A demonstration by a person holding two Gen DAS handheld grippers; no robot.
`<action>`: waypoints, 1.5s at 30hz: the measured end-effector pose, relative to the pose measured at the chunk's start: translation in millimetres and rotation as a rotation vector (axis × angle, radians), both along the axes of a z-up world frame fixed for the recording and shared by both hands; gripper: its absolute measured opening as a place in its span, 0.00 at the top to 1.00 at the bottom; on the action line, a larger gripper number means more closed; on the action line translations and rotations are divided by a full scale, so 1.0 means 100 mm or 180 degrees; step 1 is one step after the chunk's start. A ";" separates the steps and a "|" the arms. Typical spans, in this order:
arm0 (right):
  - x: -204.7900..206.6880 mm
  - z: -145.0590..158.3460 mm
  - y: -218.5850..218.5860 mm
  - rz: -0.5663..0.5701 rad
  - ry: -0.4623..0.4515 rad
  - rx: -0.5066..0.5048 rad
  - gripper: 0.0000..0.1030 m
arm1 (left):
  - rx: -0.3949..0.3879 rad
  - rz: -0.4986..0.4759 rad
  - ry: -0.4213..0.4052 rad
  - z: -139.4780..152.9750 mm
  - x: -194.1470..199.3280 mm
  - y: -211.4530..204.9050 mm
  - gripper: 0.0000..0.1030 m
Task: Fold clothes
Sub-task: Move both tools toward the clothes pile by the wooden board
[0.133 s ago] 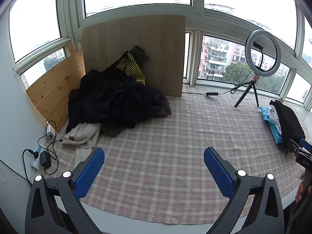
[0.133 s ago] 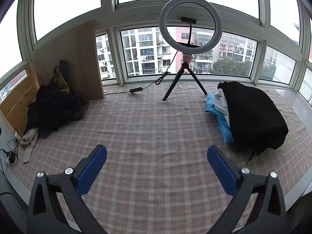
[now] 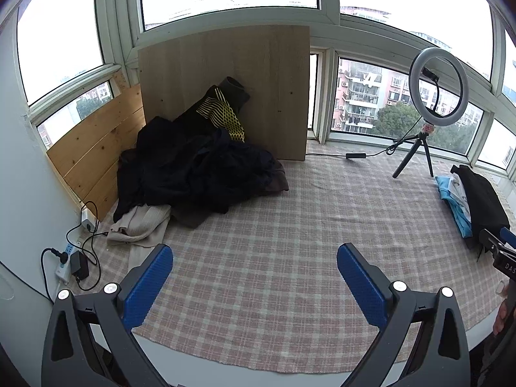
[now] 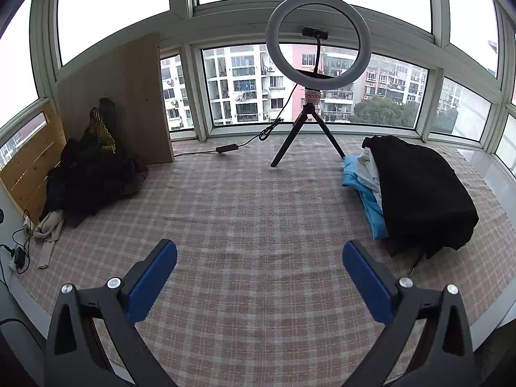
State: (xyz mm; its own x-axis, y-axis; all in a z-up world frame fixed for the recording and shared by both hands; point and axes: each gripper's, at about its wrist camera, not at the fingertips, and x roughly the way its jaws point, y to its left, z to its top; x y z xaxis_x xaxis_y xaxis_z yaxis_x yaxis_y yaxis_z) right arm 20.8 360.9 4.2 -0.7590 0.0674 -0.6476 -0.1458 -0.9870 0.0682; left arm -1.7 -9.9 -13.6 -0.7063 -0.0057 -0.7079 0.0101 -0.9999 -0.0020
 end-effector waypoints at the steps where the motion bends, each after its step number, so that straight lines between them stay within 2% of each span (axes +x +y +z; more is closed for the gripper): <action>1: -0.02 0.01 -0.03 0.0016 0.0001 0.0006 0.00 | 0.0002 0.0002 -0.0014 -0.03 0.00 -0.02 0.01; 7: -0.13 0.03 -0.20 0.0192 0.0049 -0.0064 0.00 | -0.0017 0.0073 -0.0091 -0.21 0.01 -0.14 0.01; 10: -0.20 -0.02 -0.23 0.0373 0.0124 -0.0152 0.00 | -0.0048 0.0291 -0.0165 -0.27 0.05 -0.27 0.01; 16: -0.48 -0.04 -0.69 0.0911 0.0388 -0.0312 0.00 | -0.0024 0.0646 -0.0230 -0.30 0.16 -0.76 0.01; 22: -0.84 0.02 -1.38 0.1311 0.0309 -0.0243 0.00 | -0.0048 0.0857 -0.0160 -0.23 0.17 -1.28 0.01; 30: -1.29 0.25 -2.55 0.1643 0.0404 0.0193 0.00 | -0.0010 0.0930 -0.0036 -0.17 -0.03 -1.98 0.01; 38: -1.81 0.34 -3.67 0.1712 0.0443 0.0449 0.00 | -0.0047 0.0906 -0.0022 -0.21 -0.38 -2.59 0.01; 45: -2.20 0.26 -4.33 0.1715 0.0418 0.0513 0.00 | -0.0069 0.0889 -0.0013 -0.28 -0.70 -3.01 0.01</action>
